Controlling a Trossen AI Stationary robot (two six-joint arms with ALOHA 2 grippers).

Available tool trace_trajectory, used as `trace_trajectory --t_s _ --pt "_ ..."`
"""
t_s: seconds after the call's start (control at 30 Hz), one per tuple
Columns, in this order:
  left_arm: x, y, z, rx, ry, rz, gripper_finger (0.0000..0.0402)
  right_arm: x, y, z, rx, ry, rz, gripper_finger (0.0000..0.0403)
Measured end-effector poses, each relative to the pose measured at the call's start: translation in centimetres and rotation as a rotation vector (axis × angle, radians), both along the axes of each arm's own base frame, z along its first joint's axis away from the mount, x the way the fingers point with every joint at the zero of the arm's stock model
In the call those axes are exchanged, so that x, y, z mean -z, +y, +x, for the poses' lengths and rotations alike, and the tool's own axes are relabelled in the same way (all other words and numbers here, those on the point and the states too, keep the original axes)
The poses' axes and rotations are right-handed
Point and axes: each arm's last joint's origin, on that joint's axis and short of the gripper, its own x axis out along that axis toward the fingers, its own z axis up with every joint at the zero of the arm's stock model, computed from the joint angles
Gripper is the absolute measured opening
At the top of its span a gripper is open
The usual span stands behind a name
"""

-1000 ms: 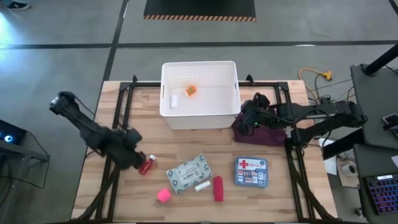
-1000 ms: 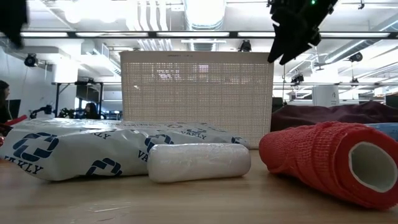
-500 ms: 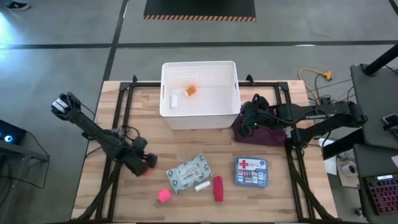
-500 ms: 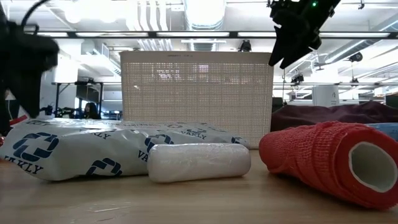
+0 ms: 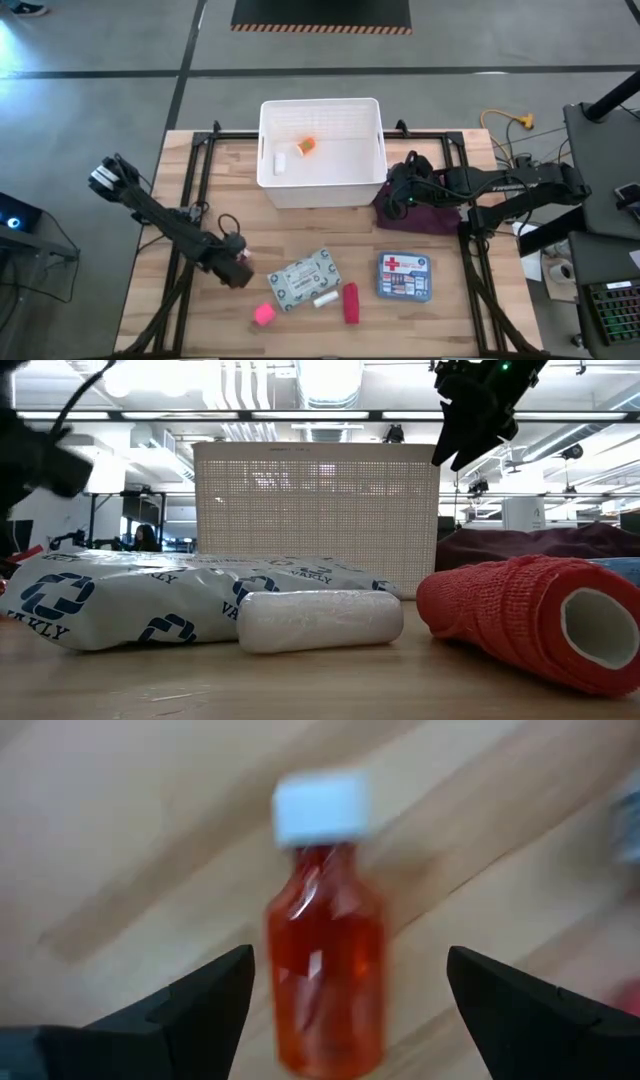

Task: Pick & place medical supplies in basket/bin
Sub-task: Put the red pill bottle into the white bin

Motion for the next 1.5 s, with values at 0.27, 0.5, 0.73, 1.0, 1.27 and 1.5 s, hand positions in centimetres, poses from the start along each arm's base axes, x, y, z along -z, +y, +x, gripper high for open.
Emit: trace_trajectory --t_s 0.27,0.5,0.73,1.0,1.27,1.5 --pt "2.2 -0.7 0.8 -0.001 0.053 -0.001 0.0309 0.0 0.0 0.0 0.001 0.002 -0.005 0.0359" --pt "2.7 -0.6 0.7 -0.003 0.073 0.023 0.0241 0.0 0.0 0.0 0.000 0.002 -0.006 0.0359" --pt "1.3 -0.4 1.0 -0.021 -0.014 0.058 0.0164 0.0 0.0 0.0 0.001 0.003 -0.010 0.0359" --pt "-6.8 1.0 1.4 -0.169 -0.282 0.366 0.0159 -0.1 -0.2 -0.1 0.028 0.003 -0.057 0.0359" --pt "-17.0 4.2 3.1 -0.156 -0.581 0.778 0.0160 -0.3 -0.2 -0.1 0.028 0.009 -0.090 0.0359" --pt "-19.7 12.2 7.5 -0.002 -0.490 0.978 0.0160 -0.3 -0.2 -0.1 0.026 0.010 -0.093 0.0359"
